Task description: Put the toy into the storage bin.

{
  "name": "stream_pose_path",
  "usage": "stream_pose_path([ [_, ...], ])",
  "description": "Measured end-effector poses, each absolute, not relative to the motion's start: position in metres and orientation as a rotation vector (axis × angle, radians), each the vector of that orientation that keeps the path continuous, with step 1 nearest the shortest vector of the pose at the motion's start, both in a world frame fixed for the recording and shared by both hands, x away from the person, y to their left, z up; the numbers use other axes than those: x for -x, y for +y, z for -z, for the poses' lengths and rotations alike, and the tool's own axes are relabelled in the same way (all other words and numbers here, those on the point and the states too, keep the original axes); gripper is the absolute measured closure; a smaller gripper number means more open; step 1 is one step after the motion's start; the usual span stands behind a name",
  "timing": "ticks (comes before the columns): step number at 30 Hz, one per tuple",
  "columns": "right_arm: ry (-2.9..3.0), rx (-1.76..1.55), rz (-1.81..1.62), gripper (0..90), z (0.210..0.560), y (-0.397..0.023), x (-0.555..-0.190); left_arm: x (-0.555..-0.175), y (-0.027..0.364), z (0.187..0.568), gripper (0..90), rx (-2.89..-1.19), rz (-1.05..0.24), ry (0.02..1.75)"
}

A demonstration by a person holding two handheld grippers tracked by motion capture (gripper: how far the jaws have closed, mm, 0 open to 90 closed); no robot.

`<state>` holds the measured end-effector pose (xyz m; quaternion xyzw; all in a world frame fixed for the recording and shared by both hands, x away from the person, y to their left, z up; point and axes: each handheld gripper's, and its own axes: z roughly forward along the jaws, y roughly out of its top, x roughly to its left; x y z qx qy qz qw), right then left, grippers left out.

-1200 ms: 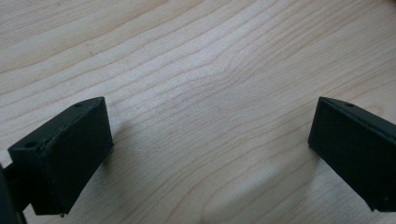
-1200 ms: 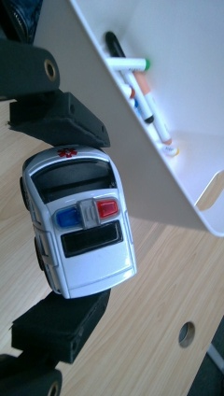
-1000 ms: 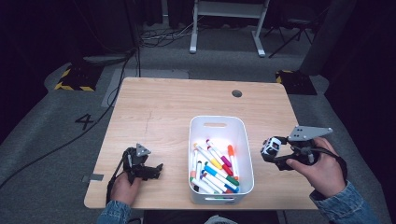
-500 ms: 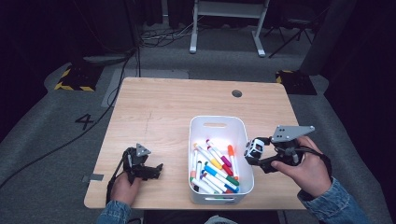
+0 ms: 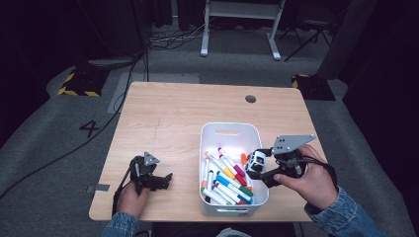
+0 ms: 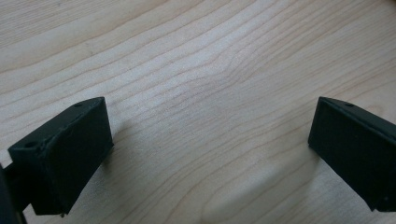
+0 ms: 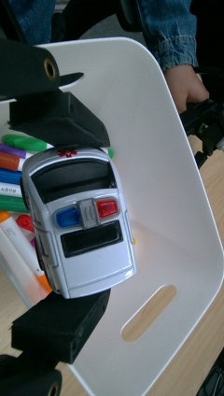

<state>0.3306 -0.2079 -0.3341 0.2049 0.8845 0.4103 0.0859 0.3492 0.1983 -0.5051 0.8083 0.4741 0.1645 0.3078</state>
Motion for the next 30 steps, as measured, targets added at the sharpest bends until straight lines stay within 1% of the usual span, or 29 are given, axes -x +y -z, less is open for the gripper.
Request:
stream_pose_path([
  [19, 2.781, -0.516, -0.994, 24.7, 0.364, -0.195, -0.328, -0.349, 0.198, 0.505, 0.0, -2.137, -0.434, 1.254],
  [30, 2.857, -0.469, -0.842, 24.6, 0.372, -0.186, -0.328, -0.349, 0.198, 0.505, 0.0, -2.137, -0.434, 1.254],
])
